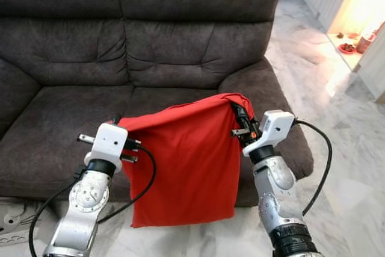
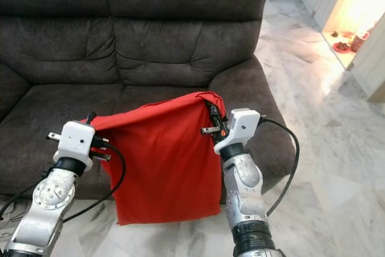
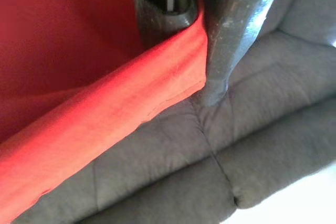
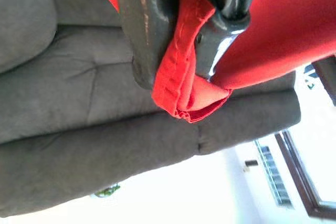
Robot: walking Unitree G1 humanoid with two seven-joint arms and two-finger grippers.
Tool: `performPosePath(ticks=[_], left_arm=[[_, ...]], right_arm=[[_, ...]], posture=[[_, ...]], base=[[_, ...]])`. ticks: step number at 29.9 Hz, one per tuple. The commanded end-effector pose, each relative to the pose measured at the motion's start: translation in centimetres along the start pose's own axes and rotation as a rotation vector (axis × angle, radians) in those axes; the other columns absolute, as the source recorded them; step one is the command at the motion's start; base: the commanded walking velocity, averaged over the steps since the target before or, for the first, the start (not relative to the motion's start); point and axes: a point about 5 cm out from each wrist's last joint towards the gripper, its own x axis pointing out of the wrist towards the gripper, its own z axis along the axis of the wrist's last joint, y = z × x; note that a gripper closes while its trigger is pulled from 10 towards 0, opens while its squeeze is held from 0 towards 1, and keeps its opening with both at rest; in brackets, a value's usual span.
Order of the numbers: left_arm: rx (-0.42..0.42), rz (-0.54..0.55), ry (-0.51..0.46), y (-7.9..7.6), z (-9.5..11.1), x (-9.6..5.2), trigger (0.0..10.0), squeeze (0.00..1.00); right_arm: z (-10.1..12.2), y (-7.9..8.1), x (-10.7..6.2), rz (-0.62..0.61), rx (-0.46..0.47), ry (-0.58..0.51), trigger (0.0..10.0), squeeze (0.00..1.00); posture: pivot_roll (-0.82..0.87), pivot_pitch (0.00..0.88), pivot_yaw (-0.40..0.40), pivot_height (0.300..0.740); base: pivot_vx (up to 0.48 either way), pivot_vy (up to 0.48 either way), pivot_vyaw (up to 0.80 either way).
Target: Move the pillow to the sofa from floor
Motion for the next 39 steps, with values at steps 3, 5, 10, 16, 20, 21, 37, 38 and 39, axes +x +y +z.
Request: performPosePath(ticks=[3, 5, 10, 16, 20, 21, 37, 38, 39], left_arm=[[0.009, 0.067, -0.135, 1.5, 3.2, 1.1, 10.0, 0.00], [0.011, 0.073, -0.142, 1.7, 3.4, 1.1, 10.0, 0.00], [0.010, 0.109, -0.166, 2.8, 4.2, 1.6, 10.0, 0.00], [0.014, 0.101, -0.169, 2.7, 4.4, 1.7, 10.0, 0.00], [0.019, 0.105, -0.178, 3.0, 4.8, 1.8, 10.0, 0.00], [0.024, 0.109, -0.184, 3.2, 4.9, 1.9, 10.0, 0.00], [0.095, 0.167, -0.290, 6.4, 8.1, 3.8, 10.0, 0.00], [0.095, 0.166, -0.292, 6.4, 8.2, 3.8, 10.0, 0.00], [0.095, 0.166, -0.292, 6.4, 8.2, 3.8, 10.0, 0.00]], right_arm=[[3.8, -0.4, 1.1, -0.003, -0.041, -0.155, 10.0, 0.00], [4.1, -0.3, 1.2, 0.004, -0.049, -0.167, 10.0, 0.00], [4.2, 0.1, 1.5, 0.031, -0.047, -0.166, 10.0, 0.00], [3.8, 0.6, 1.4, 0.044, -0.036, -0.147, 10.0, 0.00], [4.5, 0.6, 1.8, 0.040, -0.032, -0.169, 10.0, 0.00], [4.8, 0.7, 2.0, 0.040, -0.031, -0.176, 10.0, 0.00], [10.2, 2.6, 5.3, 0.095, -0.040, -0.361, 10.0, 0.00], [10.3, 2.6, 5.4, 0.100, -0.040, -0.363, 10.0, 0.00], [10.3, 2.6, 5.4, 0.100, -0.040, -0.363, 10.0, 0.00]], posture=[[0.12, 0.105, 0.018, 0.740], [0.12, 0.107, 0.017, 0.740], [0.12, 0.107, 0.017, 0.740], [0.12, 0.112, 0.015, 0.740], [0.12, 0.113, 0.016, 0.740], [0.12, 0.112, 0.015, 0.740], [0.12, 0.106, 0.026, 0.740], [0.12, 0.106, 0.026, 0.740], [0.12, 0.106, 0.026, 0.740]], base=[[0.349, 0.000, 0.00], [0.349, 0.000, 0.00], [0.352, 0.000, 0.67], [0.352, 0.000, 0.00], [0.352, 0.000, 0.00], [0.349, 0.000, 0.00], [0.354, 0.000, 0.00], [0.352, 0.000, 0.00], [0.352, 0.000, 0.00]])
